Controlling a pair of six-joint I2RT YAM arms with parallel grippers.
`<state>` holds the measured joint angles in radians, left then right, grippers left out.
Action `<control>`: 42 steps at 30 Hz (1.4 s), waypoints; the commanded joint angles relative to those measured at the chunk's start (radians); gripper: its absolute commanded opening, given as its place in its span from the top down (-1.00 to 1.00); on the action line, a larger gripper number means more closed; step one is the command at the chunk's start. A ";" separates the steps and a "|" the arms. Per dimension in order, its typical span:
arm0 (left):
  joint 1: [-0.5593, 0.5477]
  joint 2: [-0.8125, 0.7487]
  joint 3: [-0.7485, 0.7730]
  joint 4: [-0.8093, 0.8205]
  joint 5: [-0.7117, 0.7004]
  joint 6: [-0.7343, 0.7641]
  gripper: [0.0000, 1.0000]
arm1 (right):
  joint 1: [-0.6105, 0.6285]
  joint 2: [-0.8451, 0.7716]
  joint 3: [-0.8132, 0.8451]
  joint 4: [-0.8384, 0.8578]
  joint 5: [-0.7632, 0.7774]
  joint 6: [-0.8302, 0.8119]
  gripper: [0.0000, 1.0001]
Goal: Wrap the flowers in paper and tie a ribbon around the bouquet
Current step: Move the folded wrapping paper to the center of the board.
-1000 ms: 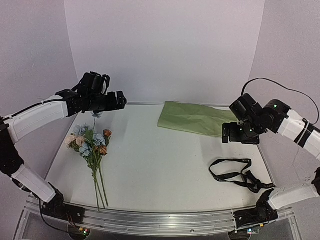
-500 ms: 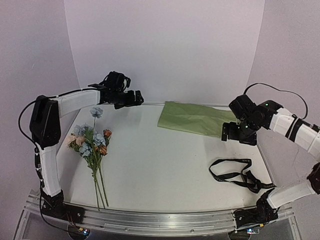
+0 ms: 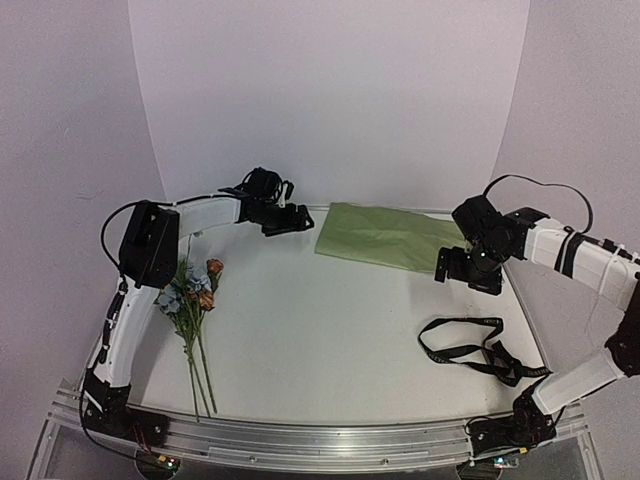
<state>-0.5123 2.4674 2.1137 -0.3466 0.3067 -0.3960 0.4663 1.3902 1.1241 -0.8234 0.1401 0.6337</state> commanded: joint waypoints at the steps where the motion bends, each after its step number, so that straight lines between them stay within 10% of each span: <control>1: -0.023 0.079 0.138 0.033 0.076 -0.037 -0.63 | -0.007 0.003 -0.010 0.022 -0.002 0.018 -0.97; 33: -0.038 0.274 0.267 0.217 0.208 -0.199 0.18 | -0.016 -0.037 -0.075 0.022 -0.002 0.023 -0.97; 42: -0.038 0.240 0.194 0.294 0.249 -0.266 0.88 | -0.019 -0.042 -0.082 0.022 -0.002 0.023 -0.97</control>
<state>-0.5453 2.7380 2.3351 -0.1451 0.5210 -0.6279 0.4538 1.3834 1.0504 -0.8047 0.1257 0.6548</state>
